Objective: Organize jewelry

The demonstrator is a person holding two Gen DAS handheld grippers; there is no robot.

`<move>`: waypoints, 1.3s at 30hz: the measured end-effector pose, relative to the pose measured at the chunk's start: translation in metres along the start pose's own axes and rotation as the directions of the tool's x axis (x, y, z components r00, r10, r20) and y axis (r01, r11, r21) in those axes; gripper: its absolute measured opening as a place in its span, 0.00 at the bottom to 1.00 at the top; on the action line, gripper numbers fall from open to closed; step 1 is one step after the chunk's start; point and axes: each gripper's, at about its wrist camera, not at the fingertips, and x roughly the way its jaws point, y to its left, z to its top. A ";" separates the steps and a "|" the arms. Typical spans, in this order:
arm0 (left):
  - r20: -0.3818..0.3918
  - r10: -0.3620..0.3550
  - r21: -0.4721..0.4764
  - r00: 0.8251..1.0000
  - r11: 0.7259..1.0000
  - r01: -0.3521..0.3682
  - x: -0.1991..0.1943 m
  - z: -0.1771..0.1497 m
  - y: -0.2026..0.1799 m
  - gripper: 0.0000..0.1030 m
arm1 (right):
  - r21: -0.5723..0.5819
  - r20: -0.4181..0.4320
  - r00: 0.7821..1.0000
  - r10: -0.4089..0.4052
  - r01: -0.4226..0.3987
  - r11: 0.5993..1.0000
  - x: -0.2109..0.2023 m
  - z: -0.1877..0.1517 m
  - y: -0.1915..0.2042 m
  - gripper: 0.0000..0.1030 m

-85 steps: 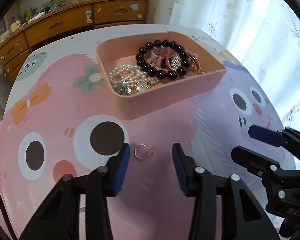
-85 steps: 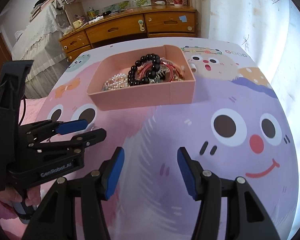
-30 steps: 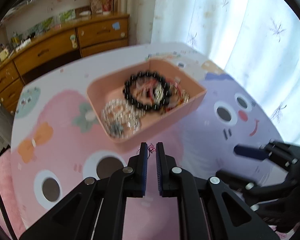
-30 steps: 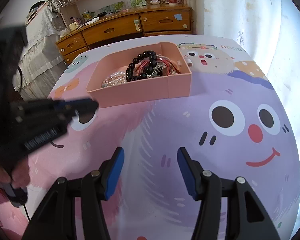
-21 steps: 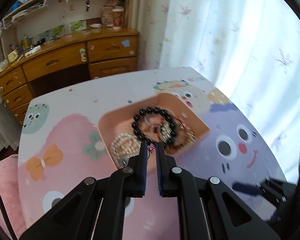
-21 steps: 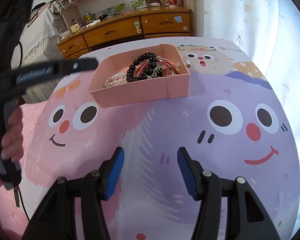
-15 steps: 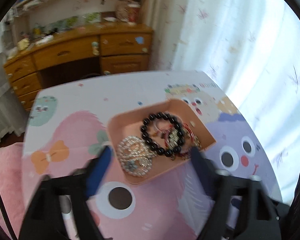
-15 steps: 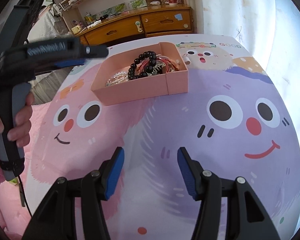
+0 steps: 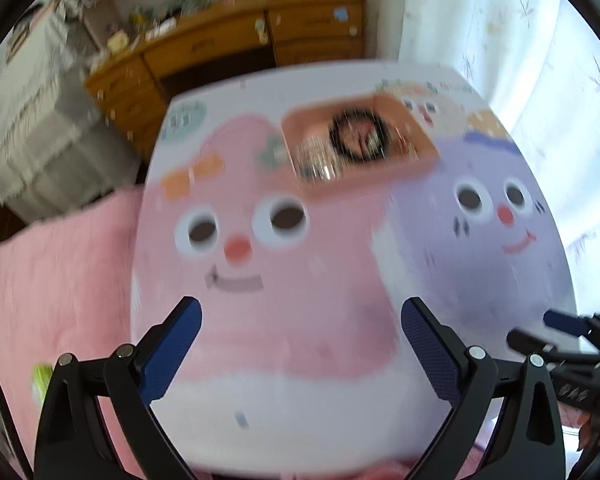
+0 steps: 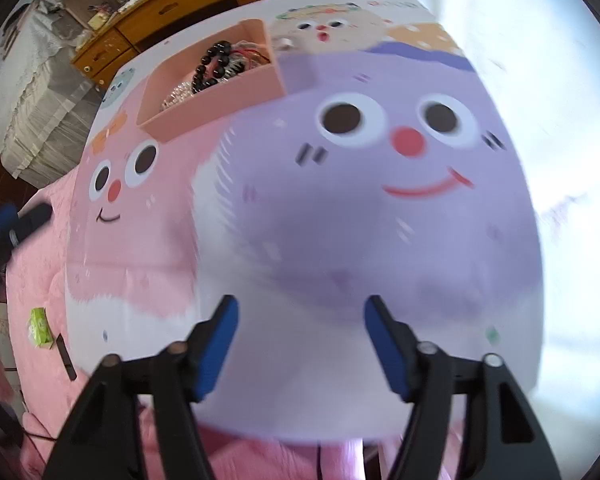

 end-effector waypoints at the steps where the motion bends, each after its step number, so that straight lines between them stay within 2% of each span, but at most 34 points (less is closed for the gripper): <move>1: -0.024 -0.002 -0.010 1.000 1.000 0.002 -0.004 -0.009 -0.003 0.96 | 0.008 0.004 1.000 0.007 -0.007 1.000 -0.007 -0.005 -0.004 0.75; 4: -0.098 0.027 0.006 0.995 1.000 -0.026 -0.012 -0.024 -0.017 0.96 | -0.004 0.021 1.000 0.006 -0.006 1.000 -0.030 -0.016 -0.010 0.81; 7: -0.110 0.019 0.009 0.994 1.000 -0.019 -0.026 -0.026 -0.031 0.96 | -0.045 0.008 1.000 0.021 -0.021 0.999 -0.046 -0.019 -0.011 0.81; 11: -0.053 0.059 0.001 0.997 0.998 -0.059 -0.053 -0.024 -0.044 0.97 | -0.053 0.030 0.998 0.059 -0.058 0.997 -0.066 -0.022 -0.009 0.81; 13: -0.014 0.050 -0.016 0.999 0.999 -0.050 -0.069 -0.027 -0.049 0.98 | -0.056 0.052 0.996 0.071 -0.068 0.996 -0.077 -0.025 -0.005 0.81; 16: 0.024 0.038 -0.068 0.999 0.997 -0.037 -0.085 -0.035 -0.049 0.98 | -0.087 0.118 0.990 0.078 -0.068 0.994 -0.097 -0.032 0.004 0.81; 19: 0.053 0.073 -0.096 0.996 0.993 -0.067 -0.093 -0.044 -0.050 0.98 | -0.114 0.195 0.979 0.064 -0.042 0.993 -0.111 -0.041 0.009 0.81; 21: 0.077 0.073 -0.112 0.994 0.992 -0.064 -0.099 -0.046 -0.048 0.98 | -0.106 0.229 0.972 0.046 -0.022 0.994 -0.117 -0.044 0.009 0.84; 23: 0.100 0.070 -0.126 0.993 0.990 -0.058 -0.103 -0.048 -0.047 0.99 | -0.111 0.253 0.967 0.040 -0.012 0.994 -0.122 -0.045 0.009 0.92; 31: 0.112 0.058 -0.145 0.992 0.989 -0.041 -0.104 -0.047 -0.045 0.99 | -0.184 0.307 0.951 0.025 0.033 0.982 -0.131 -0.043 0.025 1.00; 35: 0.098 0.069 -0.155 0.993 0.987 -0.054 -0.099 -0.044 -0.043 0.99 | -0.174 0.343 0.939 0.027 0.036 0.984 -0.137 -0.042 0.023 1.00; 39: 0.103 0.079 -0.180 0.992 0.982 -0.059 -0.100 -0.041 -0.038 0.99 | -0.167 0.348 0.937 0.025 0.036 0.985 -0.137 -0.038 0.022 1.00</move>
